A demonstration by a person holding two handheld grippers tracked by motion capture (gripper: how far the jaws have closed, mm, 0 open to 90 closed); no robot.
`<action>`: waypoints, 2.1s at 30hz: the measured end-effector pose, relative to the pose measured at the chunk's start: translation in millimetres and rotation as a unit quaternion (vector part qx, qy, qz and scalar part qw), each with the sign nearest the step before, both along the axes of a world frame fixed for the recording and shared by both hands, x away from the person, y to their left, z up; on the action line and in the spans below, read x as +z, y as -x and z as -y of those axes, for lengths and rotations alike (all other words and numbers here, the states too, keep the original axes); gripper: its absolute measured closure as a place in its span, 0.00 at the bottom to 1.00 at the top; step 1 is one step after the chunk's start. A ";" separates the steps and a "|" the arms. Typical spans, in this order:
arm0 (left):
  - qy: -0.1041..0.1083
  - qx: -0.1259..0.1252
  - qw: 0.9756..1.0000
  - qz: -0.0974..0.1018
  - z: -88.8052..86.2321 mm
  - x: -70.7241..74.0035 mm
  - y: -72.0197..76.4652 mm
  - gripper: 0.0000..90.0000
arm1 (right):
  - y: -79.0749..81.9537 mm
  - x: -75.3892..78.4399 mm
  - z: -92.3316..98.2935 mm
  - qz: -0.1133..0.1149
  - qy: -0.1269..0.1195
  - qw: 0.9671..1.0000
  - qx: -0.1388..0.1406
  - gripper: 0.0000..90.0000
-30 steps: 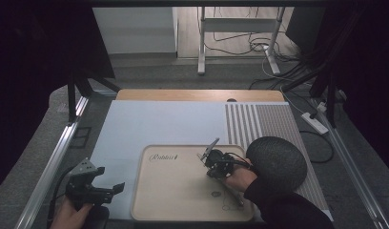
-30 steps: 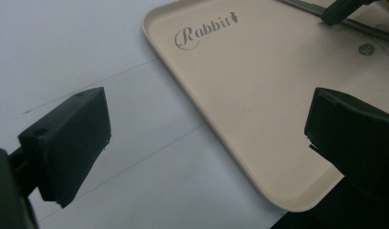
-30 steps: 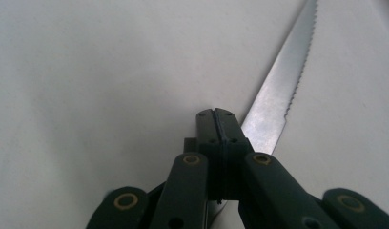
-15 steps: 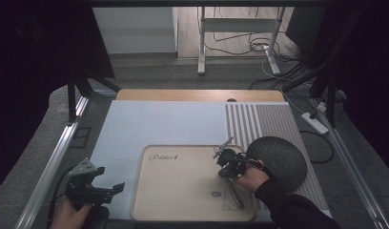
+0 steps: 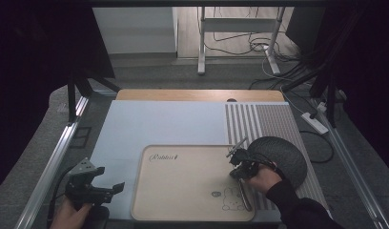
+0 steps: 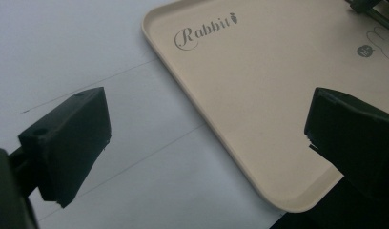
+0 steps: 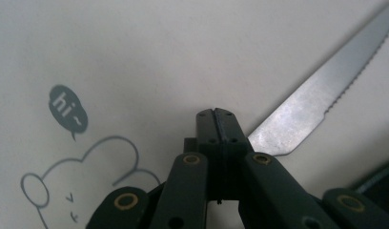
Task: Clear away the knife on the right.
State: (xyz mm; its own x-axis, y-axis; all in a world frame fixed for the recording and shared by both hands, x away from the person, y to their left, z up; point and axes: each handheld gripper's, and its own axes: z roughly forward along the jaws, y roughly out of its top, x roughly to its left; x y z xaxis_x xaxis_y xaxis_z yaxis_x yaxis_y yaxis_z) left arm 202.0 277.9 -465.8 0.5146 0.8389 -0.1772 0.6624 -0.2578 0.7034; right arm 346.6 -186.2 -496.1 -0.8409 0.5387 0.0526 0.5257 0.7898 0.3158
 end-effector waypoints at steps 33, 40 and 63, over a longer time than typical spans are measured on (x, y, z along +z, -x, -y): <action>0.002 0.000 1.000 0.000 -0.3 -0.2 0.0 0.03 | 21.5 36.5 45.9 0.077 -0.089 0.990 -0.073 0.10; 0.001 0.000 1.000 0.000 -0.6 -0.1 0.2 0.03 | 35.1 43.3 73.4 0.108 -0.108 0.983 -0.106 0.01; 0.002 0.003 1.000 -0.001 -0.5 0.0 -0.1 0.03 | 89.1 49.7 128.9 0.173 -0.126 0.957 -0.196 0.00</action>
State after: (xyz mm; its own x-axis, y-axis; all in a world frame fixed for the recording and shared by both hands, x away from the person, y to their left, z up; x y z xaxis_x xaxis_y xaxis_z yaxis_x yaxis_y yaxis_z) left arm 202.1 278.4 -465.8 0.5101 0.8406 -0.1821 0.6649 -0.2511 0.7035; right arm 257.5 -315.1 -446.4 -0.5668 0.8236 -0.0228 0.5962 0.4291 0.6785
